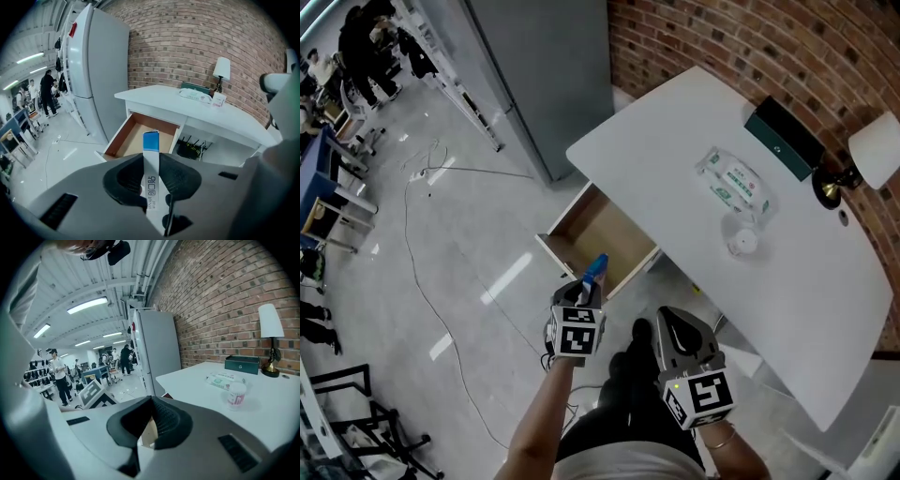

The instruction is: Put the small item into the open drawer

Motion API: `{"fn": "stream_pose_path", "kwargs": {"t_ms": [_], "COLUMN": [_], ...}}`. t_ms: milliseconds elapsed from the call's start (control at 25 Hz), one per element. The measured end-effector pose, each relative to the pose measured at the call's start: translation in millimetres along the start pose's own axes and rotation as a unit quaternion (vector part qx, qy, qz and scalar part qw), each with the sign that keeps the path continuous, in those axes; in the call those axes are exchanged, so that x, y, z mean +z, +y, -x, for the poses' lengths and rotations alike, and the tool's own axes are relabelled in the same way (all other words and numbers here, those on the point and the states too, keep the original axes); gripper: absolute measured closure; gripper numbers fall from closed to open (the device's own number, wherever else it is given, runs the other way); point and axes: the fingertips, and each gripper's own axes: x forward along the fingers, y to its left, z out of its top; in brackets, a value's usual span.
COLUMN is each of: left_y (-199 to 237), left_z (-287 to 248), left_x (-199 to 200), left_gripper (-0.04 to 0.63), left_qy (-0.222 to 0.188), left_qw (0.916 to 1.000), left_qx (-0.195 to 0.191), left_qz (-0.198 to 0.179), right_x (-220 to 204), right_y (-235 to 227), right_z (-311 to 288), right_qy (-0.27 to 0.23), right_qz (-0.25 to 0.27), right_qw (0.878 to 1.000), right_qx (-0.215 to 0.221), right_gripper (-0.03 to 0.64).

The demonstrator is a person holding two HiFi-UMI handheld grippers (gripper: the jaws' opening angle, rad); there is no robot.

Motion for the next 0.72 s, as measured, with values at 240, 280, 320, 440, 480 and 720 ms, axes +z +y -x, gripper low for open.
{"fn": "stream_pose_path", "kwargs": {"t_ms": [240, 280, 320, 440, 480, 720], "left_y": [0.5, 1.4, 2.4, 7.1, 9.1, 19.4], "left_z": [-55.7, -64.4, -73.0, -98.0, -105.6, -145.7], "left_x": [2.4, 1.7, 0.7, -2.7, -3.9, -15.6], "left_gripper": [0.488, 0.488, 0.488, 0.488, 0.488, 0.488], "left_qy": [0.032, 0.038, 0.044, 0.062, 0.068, 0.104], "left_qw": [0.9994, 0.9991, 0.9988, 0.9977, 0.9973, 0.9939], "left_qx": [-0.002, -0.002, -0.002, -0.002, -0.001, -0.001], "left_qz": [-0.016, -0.018, -0.020, -0.026, -0.028, -0.036], "right_x": [-15.1, -18.8, -22.7, -33.6, -37.5, -58.8], "right_y": [-17.9, -21.1, -24.3, -34.3, -37.8, -55.4], "right_z": [-37.0, -43.2, -49.4, -70.1, -77.3, -114.2], "right_qy": [0.030, 0.036, 0.040, 0.051, 0.055, 0.074], "right_qz": [0.011, 0.010, 0.010, 0.017, 0.021, 0.035], "right_qw": [0.999, 0.999, 0.999, 0.998, 0.998, 0.996], "right_qx": [0.018, 0.020, 0.022, 0.030, 0.033, 0.044], "right_gripper": [0.609, 0.607, 0.608, 0.609, 0.609, 0.608]}}
